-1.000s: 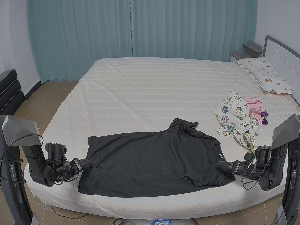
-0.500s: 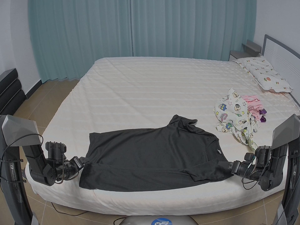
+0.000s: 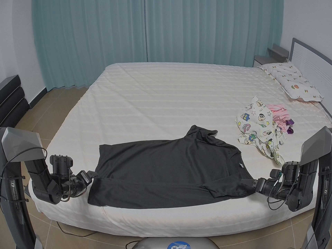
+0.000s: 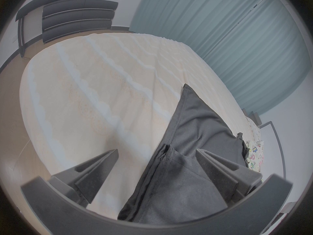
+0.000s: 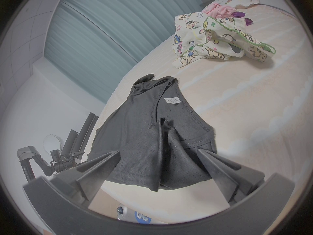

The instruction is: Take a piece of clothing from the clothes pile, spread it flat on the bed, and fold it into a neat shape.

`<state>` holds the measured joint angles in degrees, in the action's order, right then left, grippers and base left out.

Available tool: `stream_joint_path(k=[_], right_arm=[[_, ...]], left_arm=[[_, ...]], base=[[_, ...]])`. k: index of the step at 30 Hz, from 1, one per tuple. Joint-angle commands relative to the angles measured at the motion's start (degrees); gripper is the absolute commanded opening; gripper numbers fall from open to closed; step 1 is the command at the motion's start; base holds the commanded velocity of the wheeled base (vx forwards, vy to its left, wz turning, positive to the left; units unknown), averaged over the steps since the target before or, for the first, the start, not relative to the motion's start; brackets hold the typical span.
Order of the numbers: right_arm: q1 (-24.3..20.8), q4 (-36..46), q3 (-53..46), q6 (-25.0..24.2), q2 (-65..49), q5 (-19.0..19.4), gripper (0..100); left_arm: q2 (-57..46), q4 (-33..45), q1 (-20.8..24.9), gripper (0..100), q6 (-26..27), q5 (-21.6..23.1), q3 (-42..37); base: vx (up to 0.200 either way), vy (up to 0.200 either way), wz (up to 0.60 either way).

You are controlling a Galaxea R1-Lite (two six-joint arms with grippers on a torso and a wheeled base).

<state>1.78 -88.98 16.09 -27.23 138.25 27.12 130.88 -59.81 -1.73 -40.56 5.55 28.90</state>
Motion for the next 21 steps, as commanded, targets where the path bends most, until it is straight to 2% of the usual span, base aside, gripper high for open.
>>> stream_joint_path(k=[1, 9, 13, 21], right_arm=[[0.3, -0.9, 0.3, -0.1, -0.6, 0.0, 100], [3.2, -0.8, 1.8, -2.6, -5.2, 0.4, 100], [3.1, -0.8, 2.3, -4.4, -5.6, 0.2, 100], [2.3, -0.8, 2.4, -4.8, -6.1, 0.1, 100]], left_arm=[[0.2, 0.0, 0.0, 100, 0.1, -0.1, 0.0], [0.4, -0.7, 0.1, 100, 0.3, -0.4, 0.0], [0.2, -0.7, 0.1, 100, 0.3, -0.4, 0.3], [0.0, -0.8, 0.2, 100, 0.1, -0.4, 0.5]], base=[[0.0, 0.0, 0.0], [0.0, 0.0, 0.0], [0.2, 0.0, 0.0], [0.2, 0.0, 0.0]])
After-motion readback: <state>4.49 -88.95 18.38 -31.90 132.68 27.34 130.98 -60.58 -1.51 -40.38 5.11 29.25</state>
